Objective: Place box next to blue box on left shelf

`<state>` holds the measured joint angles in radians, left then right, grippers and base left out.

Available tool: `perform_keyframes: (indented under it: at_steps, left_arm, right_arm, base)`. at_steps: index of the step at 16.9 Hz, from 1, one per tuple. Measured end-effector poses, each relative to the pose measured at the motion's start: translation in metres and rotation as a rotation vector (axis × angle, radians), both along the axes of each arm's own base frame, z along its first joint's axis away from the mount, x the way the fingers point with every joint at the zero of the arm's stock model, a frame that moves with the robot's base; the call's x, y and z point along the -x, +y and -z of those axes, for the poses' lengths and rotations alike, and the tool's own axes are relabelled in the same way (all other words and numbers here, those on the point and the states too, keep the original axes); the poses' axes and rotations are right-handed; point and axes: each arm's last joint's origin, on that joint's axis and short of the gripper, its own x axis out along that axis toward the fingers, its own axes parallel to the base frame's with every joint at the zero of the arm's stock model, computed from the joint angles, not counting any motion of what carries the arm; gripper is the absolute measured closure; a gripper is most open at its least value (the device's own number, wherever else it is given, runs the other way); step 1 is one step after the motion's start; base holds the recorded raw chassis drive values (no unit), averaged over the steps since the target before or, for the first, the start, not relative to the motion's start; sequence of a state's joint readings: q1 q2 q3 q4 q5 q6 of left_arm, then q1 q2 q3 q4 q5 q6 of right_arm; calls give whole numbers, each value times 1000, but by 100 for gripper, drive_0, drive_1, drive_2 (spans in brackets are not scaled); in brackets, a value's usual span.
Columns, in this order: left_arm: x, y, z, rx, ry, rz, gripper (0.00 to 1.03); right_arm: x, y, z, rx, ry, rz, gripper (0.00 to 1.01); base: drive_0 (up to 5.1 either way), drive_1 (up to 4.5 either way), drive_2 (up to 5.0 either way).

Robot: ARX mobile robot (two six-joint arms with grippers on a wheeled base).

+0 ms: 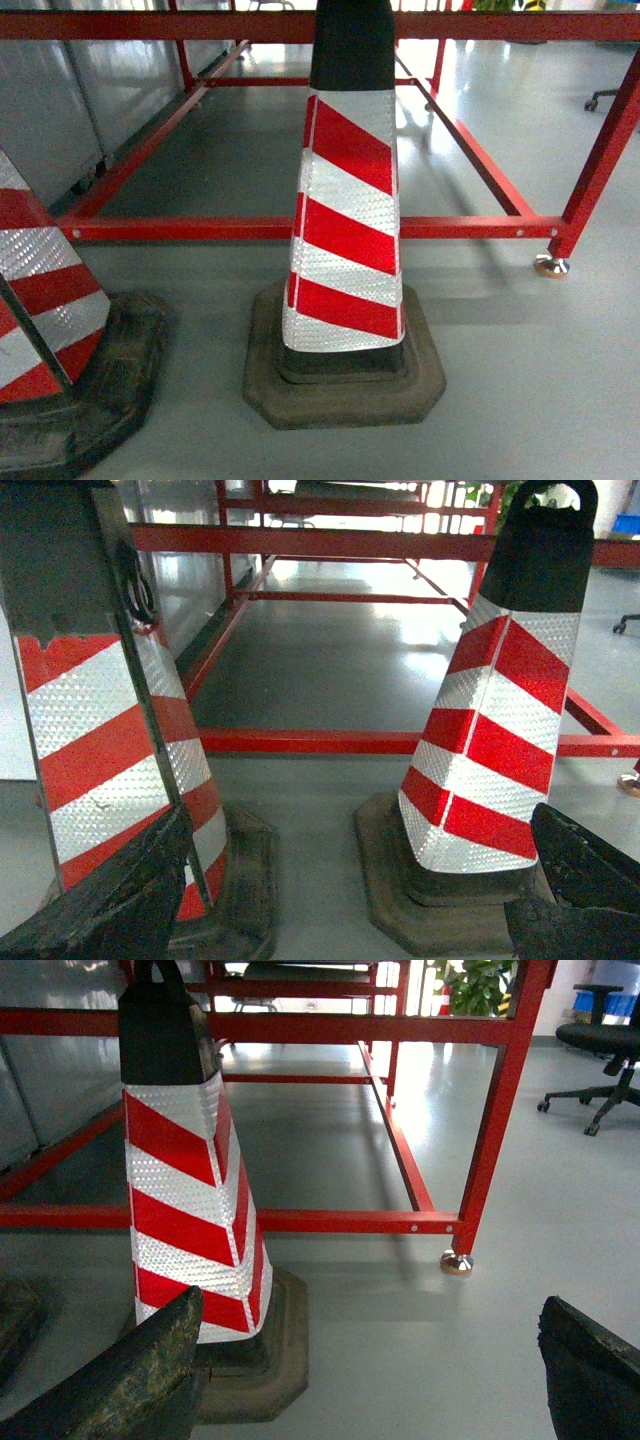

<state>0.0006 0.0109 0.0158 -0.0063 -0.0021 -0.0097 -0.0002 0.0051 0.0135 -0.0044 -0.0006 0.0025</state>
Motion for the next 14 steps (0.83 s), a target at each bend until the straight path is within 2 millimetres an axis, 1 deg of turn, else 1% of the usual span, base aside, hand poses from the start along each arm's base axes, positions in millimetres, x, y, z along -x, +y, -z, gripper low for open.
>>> perform_keyframes:
  at_steps: [14]
  left_arm:
    - [0, 0, 0, 0, 1, 0, 5]
  right_arm:
    - [0, 0, 0, 0, 0, -1, 3]
  base:
    - [0, 0, 0]
